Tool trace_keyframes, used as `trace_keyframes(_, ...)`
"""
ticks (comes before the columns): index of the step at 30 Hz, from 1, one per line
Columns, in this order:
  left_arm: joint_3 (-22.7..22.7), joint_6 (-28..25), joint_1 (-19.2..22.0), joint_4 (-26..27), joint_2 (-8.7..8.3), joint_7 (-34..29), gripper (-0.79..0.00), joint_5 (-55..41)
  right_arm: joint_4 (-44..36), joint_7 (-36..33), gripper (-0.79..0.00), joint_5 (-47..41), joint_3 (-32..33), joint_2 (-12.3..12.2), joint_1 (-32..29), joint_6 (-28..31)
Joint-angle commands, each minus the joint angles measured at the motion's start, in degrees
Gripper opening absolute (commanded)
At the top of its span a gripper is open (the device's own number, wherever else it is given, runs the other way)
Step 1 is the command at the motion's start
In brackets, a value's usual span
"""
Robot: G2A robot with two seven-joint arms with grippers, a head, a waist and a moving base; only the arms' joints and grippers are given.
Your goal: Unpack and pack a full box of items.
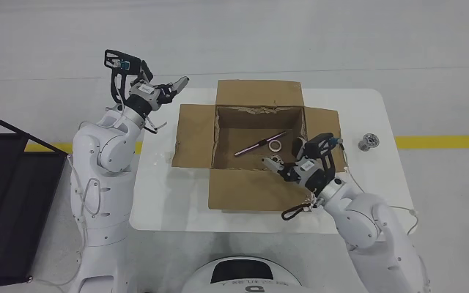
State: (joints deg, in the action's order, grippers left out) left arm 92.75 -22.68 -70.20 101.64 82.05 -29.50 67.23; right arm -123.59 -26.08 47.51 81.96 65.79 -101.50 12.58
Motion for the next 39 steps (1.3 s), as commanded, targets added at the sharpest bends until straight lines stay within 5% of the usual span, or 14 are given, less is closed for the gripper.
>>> trace_keyframes(1, 0.04, 0.00, 0.01, 0.00, 0.00, 0.00, 0.000, -0.05, 0.00, 0.01, 0.000, 0.01, 0.01, 0.00, -0.01, 0.02)
trace_keyframes(4, 0.04, 0.00, 0.01, 0.00, 0.00, 0.00, 0.000, -0.05, 0.11, -0.76, 0.000, 5.83, 1.16, -0.27, -0.30, -0.72)
trace_keyframes(6, 0.04, 0.00, 0.01, 0.00, 0.00, 0.00, 0.000, -0.05, 0.73, -5.16, 0.000, 1.54, 1.95, -0.28, -0.71, -3.09)
trace_keyframes(12, 0.04, 0.00, 0.01, 0.00, 0.00, 0.00, 0.000, -0.05, 6.63, -18.62, 0.000, -3.68, -0.65, -0.14, 10.12, -8.90)
trace_keyframes(17, 0.04, 0.00, 0.01, 0.00, 0.00, 0.00, 0.000, -0.05, 9.66, -23.13, -0.397, -1.25, -7.95, 0.52, 18.17, -11.77)
trace_keyframes(22, 0.04, 0.00, 0.01, 0.00, 0.00, 0.00, 0.000, -0.05, 17.19, -30.12, -0.388, 3.64, -14.68, 1.53, 27.50, -19.29)
trace_keyframes(23, 0.04, 0.00, 0.01, 0.00, 0.00, 0.00, 0.000, -0.05, 19.39, -30.38, -0.329, 3.53, -16.27, 1.91, 29.81, -19.94)
trace_keyframes(25, 0.04, 0.00, 0.01, 0.00, 0.00, 0.00, 0.000, -0.05, 24.76, -29.98, -0.397, 4.30, -18.45, 2.60, 33.68, -22.52)
trace_keyframes(32, 0.04, 0.00, 0.01, 0.00, 0.00, 0.00, 0.000, -0.05, 38.25, -31.05, -0.342, 5.84, -25.08, 4.69, 42.05, -27.03)
trace_keyframes(39, 0.04, 0.00, 0.01, 0.00, 0.00, 0.00, 0.000, -0.05, 43.25, -33.51, -0.437, 9.54, -28.13, 5.64, 45.23, -29.03)
